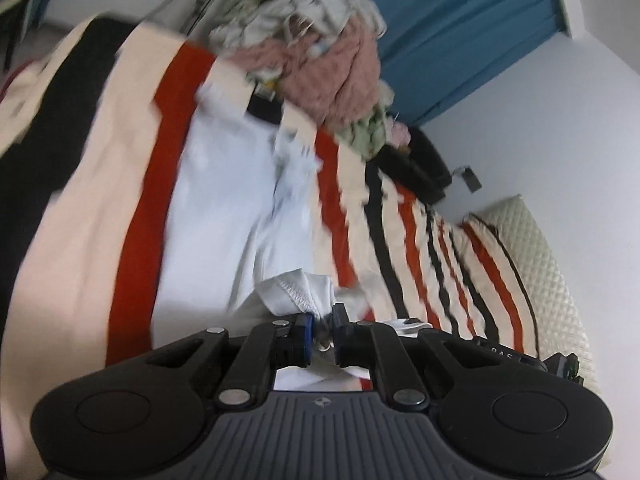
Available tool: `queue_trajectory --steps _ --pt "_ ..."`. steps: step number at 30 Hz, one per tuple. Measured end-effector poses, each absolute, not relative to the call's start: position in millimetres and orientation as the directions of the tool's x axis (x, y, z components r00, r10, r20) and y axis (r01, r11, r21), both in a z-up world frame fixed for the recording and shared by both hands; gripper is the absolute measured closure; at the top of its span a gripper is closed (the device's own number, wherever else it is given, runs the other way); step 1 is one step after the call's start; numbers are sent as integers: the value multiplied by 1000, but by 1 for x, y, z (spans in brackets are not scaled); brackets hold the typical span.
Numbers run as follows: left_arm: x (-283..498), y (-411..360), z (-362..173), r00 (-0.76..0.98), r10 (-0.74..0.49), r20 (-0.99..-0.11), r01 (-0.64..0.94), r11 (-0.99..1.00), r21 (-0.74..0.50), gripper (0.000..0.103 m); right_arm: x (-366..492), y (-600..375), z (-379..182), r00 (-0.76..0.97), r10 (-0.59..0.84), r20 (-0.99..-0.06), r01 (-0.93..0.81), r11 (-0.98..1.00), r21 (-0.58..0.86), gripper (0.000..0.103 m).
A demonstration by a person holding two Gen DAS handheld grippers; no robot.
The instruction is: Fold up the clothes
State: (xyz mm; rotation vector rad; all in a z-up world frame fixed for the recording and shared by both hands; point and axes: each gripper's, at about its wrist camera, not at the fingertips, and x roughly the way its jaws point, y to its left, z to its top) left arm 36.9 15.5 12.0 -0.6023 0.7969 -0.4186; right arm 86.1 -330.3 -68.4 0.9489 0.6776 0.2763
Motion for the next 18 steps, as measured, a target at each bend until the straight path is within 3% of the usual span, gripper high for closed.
queue_trajectory --steps 4,10,18 --pt "117 4 13 698 -510 -503 151 791 -593 93 166 -324 -87 807 422 -413 95 598 796 98" --pt "207 -24 -32 746 -390 -540 133 882 -453 92 244 -311 -128 851 336 -404 52 711 702 98" --pt "262 -30 -108 720 -350 -599 140 919 -369 87 290 -296 -183 791 275 -547 69 848 526 98"
